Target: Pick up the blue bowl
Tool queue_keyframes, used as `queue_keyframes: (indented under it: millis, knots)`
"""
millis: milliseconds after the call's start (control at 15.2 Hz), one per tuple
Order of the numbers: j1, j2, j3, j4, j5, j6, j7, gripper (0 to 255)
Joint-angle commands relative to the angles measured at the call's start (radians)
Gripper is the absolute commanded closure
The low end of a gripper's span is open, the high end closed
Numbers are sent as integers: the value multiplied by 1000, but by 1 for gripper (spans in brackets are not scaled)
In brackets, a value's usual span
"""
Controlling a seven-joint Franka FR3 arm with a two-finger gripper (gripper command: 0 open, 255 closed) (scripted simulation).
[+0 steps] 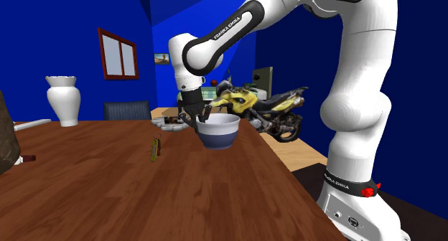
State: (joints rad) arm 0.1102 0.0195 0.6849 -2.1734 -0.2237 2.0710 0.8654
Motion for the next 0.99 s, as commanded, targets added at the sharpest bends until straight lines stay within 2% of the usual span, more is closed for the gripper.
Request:
queue_keyframes:
  millis: [0,132,924]
  knots:
    - [0,0,0,0,0,0,0,255]
    - [0,3,0,1,-3,0,2,255]
    - [-3,-80,-6,92,66,-145,-68,255]
